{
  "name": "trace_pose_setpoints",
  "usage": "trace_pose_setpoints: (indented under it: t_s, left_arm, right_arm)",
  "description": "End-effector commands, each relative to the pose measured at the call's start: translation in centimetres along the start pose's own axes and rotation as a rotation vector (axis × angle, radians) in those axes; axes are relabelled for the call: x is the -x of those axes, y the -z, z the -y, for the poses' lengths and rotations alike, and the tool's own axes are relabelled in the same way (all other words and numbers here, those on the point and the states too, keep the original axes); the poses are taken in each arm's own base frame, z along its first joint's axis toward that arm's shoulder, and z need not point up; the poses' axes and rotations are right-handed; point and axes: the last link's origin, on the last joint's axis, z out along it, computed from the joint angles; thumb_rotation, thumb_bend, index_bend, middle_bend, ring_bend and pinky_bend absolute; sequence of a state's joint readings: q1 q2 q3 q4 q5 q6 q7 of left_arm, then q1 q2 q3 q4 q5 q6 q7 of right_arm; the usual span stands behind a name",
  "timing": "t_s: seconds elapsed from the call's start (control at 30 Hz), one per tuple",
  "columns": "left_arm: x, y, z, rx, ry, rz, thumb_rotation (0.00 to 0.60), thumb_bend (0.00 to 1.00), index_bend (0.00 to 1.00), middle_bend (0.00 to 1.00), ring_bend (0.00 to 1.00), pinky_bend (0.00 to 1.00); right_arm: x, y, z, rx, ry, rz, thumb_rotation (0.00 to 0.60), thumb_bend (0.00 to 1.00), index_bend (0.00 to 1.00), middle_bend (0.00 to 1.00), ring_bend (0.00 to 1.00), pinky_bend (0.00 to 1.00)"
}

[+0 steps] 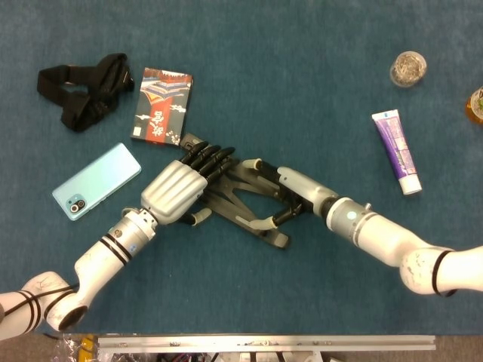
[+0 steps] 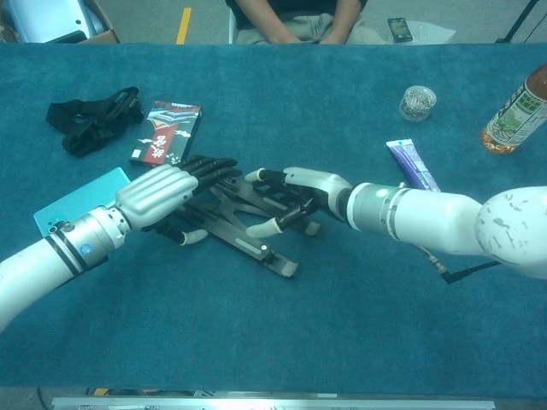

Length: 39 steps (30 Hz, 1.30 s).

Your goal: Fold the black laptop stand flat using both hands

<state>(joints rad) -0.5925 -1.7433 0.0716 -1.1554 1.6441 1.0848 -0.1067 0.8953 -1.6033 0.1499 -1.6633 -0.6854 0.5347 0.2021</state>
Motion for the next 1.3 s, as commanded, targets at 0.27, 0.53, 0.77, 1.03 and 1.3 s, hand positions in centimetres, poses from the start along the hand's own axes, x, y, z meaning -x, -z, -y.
trace_pose_setpoints:
  t_s: [0.27,0.53,0.77,1.03,1.3]
  left_arm:
    - [0.0,-0.2,0.0,-0.004,0.005,-0.002,0.6,0.28,0.0,0.0,0.0,0.0]
    - [-0.1,-0.2,-0.2,-0.003,0.009,-0.006,0.6,0.28,0.0,0.0,0.0,0.0]
    - [-0.1,-0.3,-0.3,0.0,0.012,-0.007,0.6,0.28,0.0,0.0,0.0,0.0]
    - [-0.3,-0.3,-0.3,0.001,0.023,-0.016,0.6,0.28,0.0,0.0,0.0,0.0]
    - [-0.9,0.5,0.4,-0.018,-0.002,-0.014,0.6,0.28,0.0,0.0,0.0,0.0]
  right_arm:
    - [1.2,-0.4,0.7,-0.019,0.006,0.031,0.502,0.13,0.0,0.0,0.0,0.08]
    - [1.8,-0.4,1.0,-0.026,0.016,0.05,0.502,0.14,0.0,0.0,0.0,0.08]
    - [2.3,-0.3,1.4,-0.035,0.018,0.065,0.502,0.13,0.0,0.0,0.0,0.09]
    - [2.6,-0.2,1.7,-0.043,0.018,0.075,0.502,0.13,0.0,0.0,0.0,0.08]
    - [1.2,1.0,2.2,-0.073,0.03,0.032,0.502,0.13,0.0,0.0,0.0,0.09]
